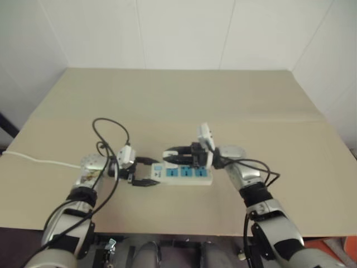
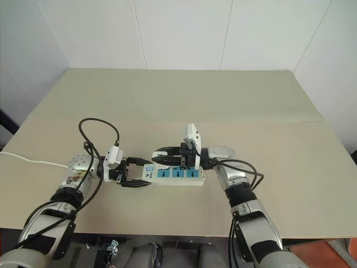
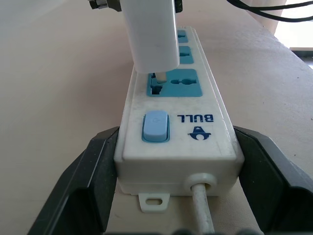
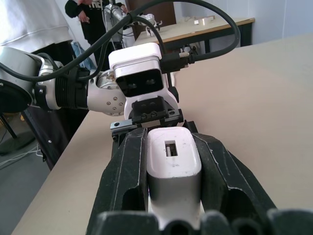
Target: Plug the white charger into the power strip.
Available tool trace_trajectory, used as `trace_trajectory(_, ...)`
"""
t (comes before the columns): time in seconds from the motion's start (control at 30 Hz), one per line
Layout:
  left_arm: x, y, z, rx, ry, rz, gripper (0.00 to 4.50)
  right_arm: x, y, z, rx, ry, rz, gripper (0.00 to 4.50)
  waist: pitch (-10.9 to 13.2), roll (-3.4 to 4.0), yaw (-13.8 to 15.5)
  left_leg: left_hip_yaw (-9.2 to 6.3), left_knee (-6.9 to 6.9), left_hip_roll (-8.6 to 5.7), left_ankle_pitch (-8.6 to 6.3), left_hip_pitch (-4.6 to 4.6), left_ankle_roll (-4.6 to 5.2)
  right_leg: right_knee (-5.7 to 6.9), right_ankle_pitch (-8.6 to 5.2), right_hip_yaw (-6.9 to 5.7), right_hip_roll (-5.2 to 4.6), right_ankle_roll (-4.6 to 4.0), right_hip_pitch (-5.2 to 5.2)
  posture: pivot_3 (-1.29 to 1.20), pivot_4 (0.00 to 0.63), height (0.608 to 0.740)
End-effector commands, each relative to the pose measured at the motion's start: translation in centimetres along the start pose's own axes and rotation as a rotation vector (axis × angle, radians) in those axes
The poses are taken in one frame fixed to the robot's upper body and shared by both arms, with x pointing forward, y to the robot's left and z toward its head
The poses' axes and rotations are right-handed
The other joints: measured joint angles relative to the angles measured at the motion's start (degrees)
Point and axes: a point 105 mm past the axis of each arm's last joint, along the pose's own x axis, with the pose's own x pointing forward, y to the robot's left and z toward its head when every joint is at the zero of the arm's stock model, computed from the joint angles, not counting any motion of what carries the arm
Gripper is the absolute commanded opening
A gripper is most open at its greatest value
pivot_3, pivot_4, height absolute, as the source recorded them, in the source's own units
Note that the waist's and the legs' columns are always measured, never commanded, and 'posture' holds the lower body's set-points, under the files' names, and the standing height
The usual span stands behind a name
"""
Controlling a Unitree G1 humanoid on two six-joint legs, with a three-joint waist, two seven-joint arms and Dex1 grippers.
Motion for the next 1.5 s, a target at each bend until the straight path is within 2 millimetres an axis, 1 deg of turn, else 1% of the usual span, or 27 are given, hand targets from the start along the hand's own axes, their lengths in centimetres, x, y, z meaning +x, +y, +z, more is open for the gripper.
trace_trajectory(0.03,0.1,-0.7,-1.0,-0.029,0.044,-0.038,3.22,0.1,0.0,0.5,-0.035,-0.019,0.007,1.18,0.0,0.0,0.0,0.0,0.0,0.0,0.0,0.0,0.0,0.0,0.0,0.0,0.0,0.0,0.0,0.0,0.15,0.74)
trace_trajectory(0.3,0.1,-0.7,-1.0,-0.027,0.042,-0.037,3.22,0.1,-0.3,0.2,-0.037,-0.016,-0.006,1.18,0.0,0.0,-0.05,0.0,0.0,0.0,0.0,0.02,0.0,0.02,0.0,0.0,0.0,0.0,0.01,0.0,0.15,0.74)
trace_trajectory(0.53,0.1,-0.8,-1.0,-0.027,0.044,-0.038,3.22,-0.2,-0.6,-0.3,-0.032,-0.001,-0.015,1.18,0.0,0.0,-0.04,0.0,0.0,0.01,0.0,0.02,0.0,0.03,0.0,0.01,0.01,0.0,0.01,0.0,0.15,0.74)
trace_trajectory(1.0,0.1,-0.6,-0.9,-0.027,0.038,-0.034,3.22,-0.7,0.1,-1.2,-0.037,-0.01,0.007,1.18,0.0,0.0,-0.04,0.0,0.0,0.01,0.0,0.02,0.0,0.02,0.0,0.0,0.01,0.0,0.01,0.0,0.15,0.74)
trace_trajectory(1.23,0.1,-0.6,-0.9,-0.026,0.04,-0.033,3.22,-1.0,0.6,-2.3,-0.08,0.014,0.017,1.18,0.0,0.0,-0.02,0.0,0.0,0.0,0.0,0.03,0.0,0.02,0.0,0.01,0.0,0.0,0.02,0.0,0.15,0.74)
trace_trajectory(1.5,0.0,-0.6,-0.9,-0.026,0.042,-0.034,3.22,-0.4,0.6,-3.7,-0.096,0.08,0.018,1.18,-0.02,0.01,-0.04,0.0,0.0,0.0,0.0,0.08,0.0,0.02,0.0,0.01,0.01,0.0,0.06,0.0,0.15,0.74)
